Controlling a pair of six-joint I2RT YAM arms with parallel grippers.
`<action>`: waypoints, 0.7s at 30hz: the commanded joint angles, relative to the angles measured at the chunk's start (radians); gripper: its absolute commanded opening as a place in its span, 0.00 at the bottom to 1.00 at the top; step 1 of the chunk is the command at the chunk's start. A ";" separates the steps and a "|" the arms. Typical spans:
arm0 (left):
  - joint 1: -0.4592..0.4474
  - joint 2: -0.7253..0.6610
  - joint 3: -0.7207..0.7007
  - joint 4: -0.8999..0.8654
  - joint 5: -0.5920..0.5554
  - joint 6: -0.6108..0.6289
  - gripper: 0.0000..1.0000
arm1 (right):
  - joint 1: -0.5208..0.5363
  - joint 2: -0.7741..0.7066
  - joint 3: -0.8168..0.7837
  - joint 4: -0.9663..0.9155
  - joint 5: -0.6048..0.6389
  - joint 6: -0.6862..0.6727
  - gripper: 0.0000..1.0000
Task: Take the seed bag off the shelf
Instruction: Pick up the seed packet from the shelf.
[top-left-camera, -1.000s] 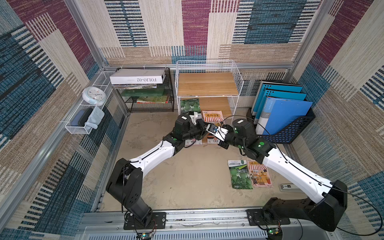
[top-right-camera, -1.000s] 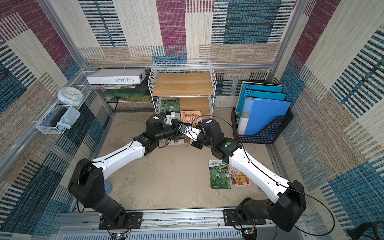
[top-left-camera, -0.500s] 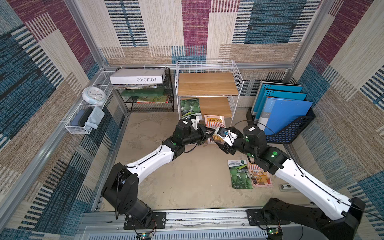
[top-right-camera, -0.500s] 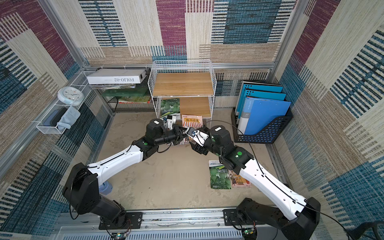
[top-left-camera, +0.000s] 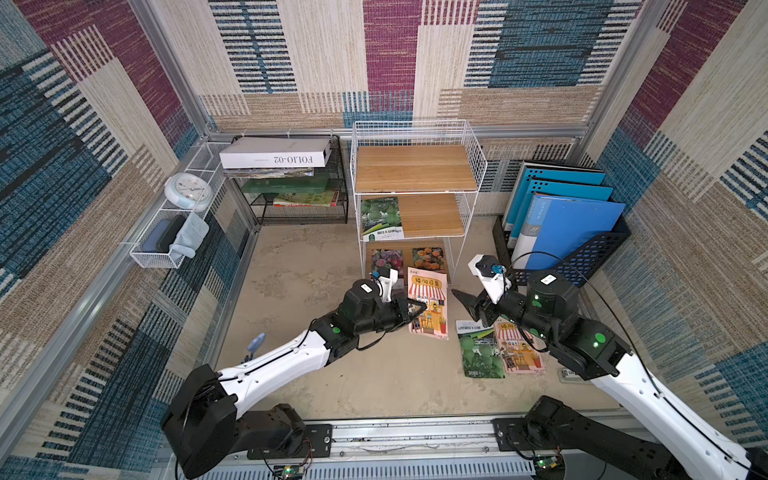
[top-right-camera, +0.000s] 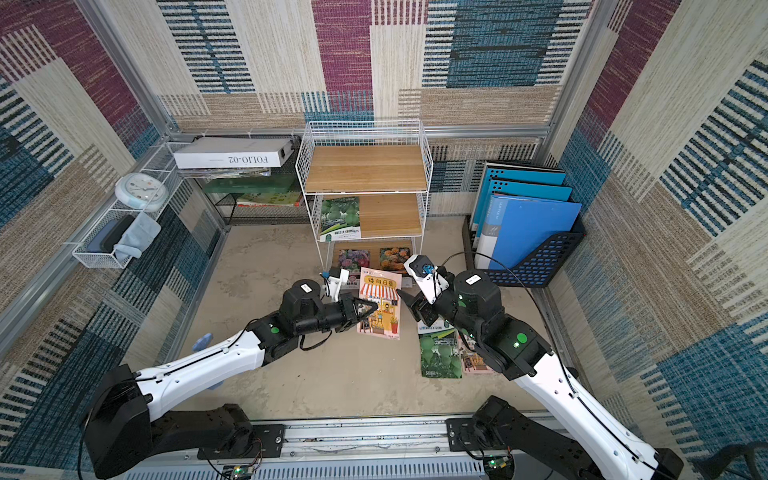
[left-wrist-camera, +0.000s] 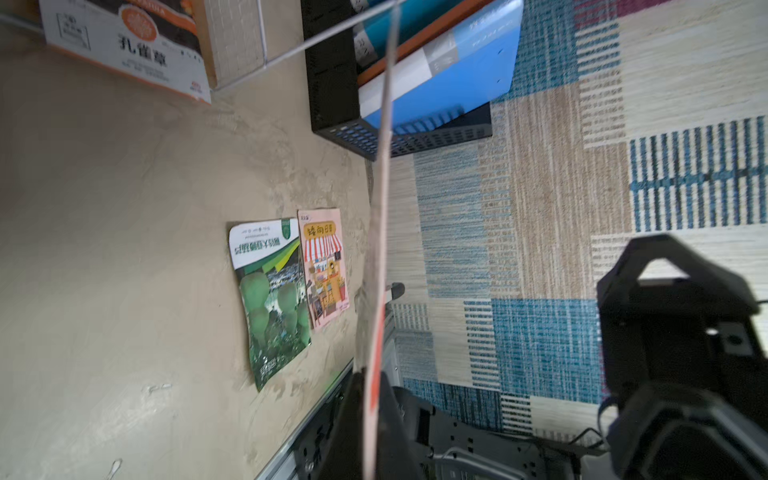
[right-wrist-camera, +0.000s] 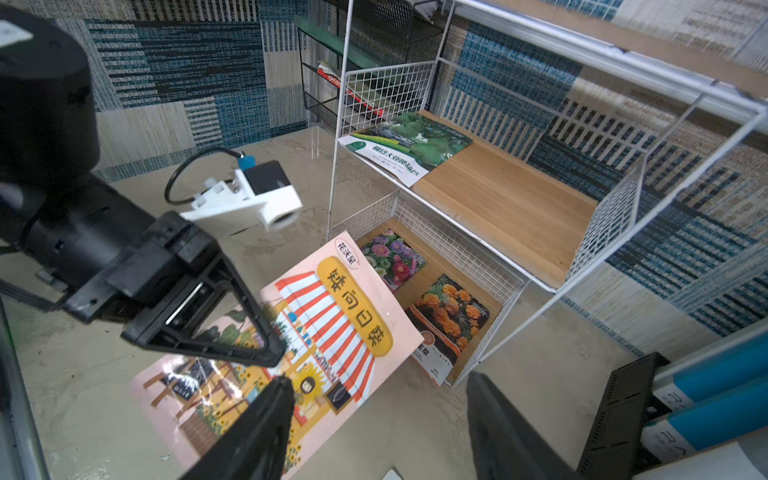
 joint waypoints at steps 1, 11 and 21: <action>-0.054 -0.014 -0.084 0.117 -0.040 0.014 0.00 | 0.002 0.000 -0.008 -0.028 0.009 0.128 0.70; -0.177 0.177 -0.255 0.518 -0.135 -0.039 0.00 | 0.003 -0.006 -0.077 -0.026 0.062 0.281 0.69; -0.199 0.426 -0.308 0.767 -0.230 -0.102 0.00 | 0.003 0.003 -0.112 -0.035 0.084 0.355 0.69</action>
